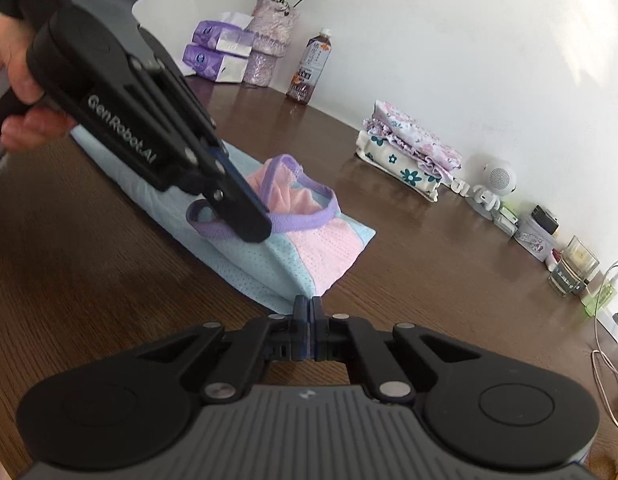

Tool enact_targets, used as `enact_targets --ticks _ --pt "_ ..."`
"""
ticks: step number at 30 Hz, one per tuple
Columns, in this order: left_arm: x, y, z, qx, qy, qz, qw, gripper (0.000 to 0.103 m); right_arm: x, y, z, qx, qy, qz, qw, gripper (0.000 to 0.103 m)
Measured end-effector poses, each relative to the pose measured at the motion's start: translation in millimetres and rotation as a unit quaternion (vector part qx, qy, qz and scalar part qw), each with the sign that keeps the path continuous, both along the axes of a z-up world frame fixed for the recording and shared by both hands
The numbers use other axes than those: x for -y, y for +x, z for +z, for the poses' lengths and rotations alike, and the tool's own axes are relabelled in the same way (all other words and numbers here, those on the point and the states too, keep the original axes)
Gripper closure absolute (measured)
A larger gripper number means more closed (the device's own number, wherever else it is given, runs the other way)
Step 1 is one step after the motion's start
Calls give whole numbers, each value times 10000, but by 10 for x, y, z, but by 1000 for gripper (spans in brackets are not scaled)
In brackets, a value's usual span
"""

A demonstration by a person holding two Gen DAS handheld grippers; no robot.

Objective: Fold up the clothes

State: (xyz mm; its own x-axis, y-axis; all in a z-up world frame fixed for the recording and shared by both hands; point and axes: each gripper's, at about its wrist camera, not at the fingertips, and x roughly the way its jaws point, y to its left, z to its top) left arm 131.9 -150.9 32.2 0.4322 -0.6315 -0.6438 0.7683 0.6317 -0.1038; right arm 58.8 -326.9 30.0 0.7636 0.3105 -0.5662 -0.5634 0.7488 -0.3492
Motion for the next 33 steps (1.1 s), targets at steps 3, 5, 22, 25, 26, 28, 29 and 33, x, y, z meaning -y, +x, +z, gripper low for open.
enact_targets --ticks 3,5,22,25,26,28,29,33 --pt "34 -23 -68 14 194 -45 9998 98 69 21 21 -187 303 -23 9994 97" --pt "28 -49 -84 43 219 -50 9997 91 182 48 72 -359 731 -109 9966 90" --pt "-217 354 -175 792 427 756 9931 78 698 925 -86 -1759 3648 -1529 9015 62" --pt "-259 395 -242 660 239 695 9951 78 623 952 -132 -1795 3657 -1621 8988 62" --pt "-277 402 -262 632 190 673 9955 78 618 951 -138 -1798 3703 -1648 8963 62" --pt "-331 423 -300 486 12 673 9965 78 618 944 -147 -1817 3816 -1713 8900 62" --pt "-354 435 -311 418 -54 675 9968 78 623 942 -152 -1833 3875 -1740 8865 62" --pt "-415 470 -340 254 -234 709 9969 78 640 925 -177 -1916 4093 -1840 8729 66"
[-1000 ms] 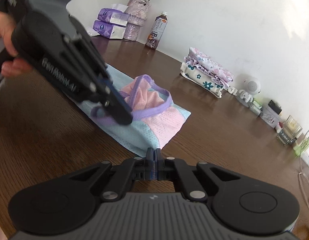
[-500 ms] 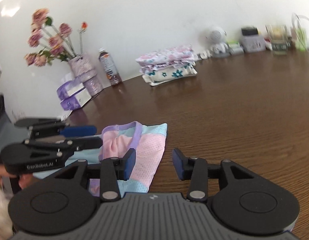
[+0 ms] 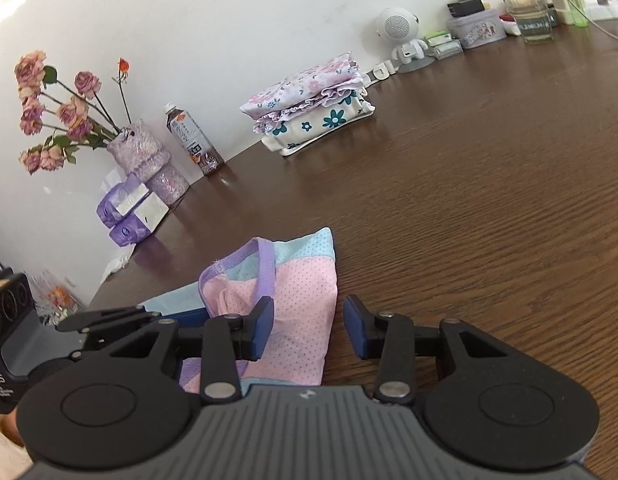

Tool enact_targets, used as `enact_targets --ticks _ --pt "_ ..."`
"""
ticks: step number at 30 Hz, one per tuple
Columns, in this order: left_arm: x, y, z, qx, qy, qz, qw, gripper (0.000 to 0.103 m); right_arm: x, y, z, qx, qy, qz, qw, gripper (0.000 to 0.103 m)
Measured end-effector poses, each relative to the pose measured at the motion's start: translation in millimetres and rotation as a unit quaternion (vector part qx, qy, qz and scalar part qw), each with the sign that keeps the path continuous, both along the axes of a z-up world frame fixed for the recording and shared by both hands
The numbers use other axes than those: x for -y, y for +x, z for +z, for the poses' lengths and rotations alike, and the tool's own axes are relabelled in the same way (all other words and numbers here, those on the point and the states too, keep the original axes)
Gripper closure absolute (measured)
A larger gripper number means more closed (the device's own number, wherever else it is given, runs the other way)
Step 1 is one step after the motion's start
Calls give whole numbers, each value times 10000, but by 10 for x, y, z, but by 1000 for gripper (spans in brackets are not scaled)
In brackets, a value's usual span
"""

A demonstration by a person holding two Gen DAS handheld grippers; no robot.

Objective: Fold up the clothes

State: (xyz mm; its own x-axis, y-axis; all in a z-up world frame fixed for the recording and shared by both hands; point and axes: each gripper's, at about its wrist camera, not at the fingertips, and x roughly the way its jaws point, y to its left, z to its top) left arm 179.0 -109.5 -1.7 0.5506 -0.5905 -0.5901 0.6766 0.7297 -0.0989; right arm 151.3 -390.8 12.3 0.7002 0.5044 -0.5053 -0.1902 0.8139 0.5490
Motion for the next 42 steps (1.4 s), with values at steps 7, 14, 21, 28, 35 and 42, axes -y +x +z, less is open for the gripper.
enact_targets --ticks 7,14,21,28,35,42 --pt "-33 7 -5 -63 -106 8 9999 77 -16 -39 6 -107 35 -141 9998 68" --pt "-53 13 -10 -116 -194 29 9997 77 -78 -16 -50 -205 103 -310 9993 98" --pt "-90 39 -22 -213 -348 31 9992 76 -127 -82 81 -25 88 -409 9991 100" --pt "-72 42 -21 -281 -504 -151 9982 67 -485 -194 485 560 -945 -27 9939 100" --pt "-247 -104 116 170 -90 -349 9992 66 -991 -215 726 922 -2122 375 9722 100" --pt "-717 -103 114 189 90 -284 9994 66 -1506 -254 753 1123 -2935 804 9459 100"
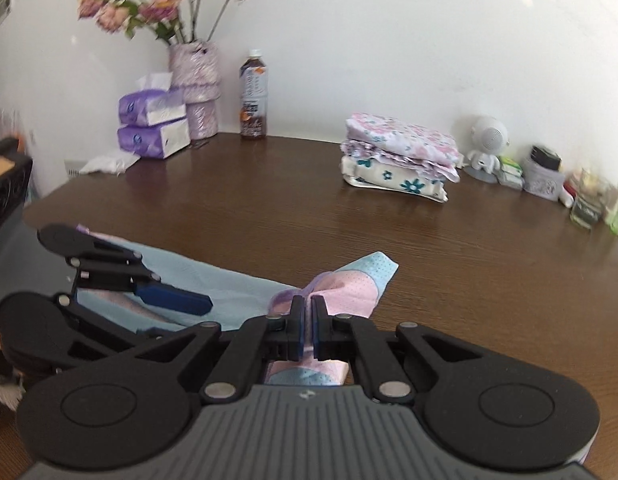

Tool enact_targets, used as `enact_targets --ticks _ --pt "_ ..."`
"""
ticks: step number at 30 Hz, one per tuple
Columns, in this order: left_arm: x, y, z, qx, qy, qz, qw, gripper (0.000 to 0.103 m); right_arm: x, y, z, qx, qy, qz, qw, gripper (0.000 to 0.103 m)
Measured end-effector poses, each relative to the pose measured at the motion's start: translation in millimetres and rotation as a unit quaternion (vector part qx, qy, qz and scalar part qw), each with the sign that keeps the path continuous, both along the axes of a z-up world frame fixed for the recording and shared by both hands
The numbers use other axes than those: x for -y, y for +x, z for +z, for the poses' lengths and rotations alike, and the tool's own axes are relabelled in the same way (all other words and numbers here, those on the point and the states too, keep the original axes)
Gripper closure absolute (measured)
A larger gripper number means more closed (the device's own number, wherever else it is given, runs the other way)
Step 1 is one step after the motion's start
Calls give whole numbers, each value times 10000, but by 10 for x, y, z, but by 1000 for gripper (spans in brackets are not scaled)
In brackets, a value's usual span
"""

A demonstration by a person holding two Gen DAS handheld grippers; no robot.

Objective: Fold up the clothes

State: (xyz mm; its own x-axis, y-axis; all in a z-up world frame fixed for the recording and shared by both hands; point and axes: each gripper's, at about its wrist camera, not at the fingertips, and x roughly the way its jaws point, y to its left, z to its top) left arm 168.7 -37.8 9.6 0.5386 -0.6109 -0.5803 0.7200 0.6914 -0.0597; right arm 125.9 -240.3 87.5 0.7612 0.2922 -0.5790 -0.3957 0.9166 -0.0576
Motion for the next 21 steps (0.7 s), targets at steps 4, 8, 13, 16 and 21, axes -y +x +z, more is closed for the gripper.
enact_targets --ticks 4,8,13,16,21 --pt "-266 41 -3 -151 -222 132 9996 66 -238 -11 -20 -54 -151 243 9996 100" --pt "-440 61 17 -319 -549 260 9976 65 -442 14 -128 -210 -225 446 9985 100" --pt "-461 35 13 -314 -555 285 9976 62 -594 70 -271 -406 -179 577 9973 100" --pt "-438 36 -4 -331 -504 305 9977 62 -628 93 -330 -493 -45 624 9968 99" --pt "-454 46 -15 -409 -520 326 9973 62 -496 122 -311 -608 684 656 9936 96"
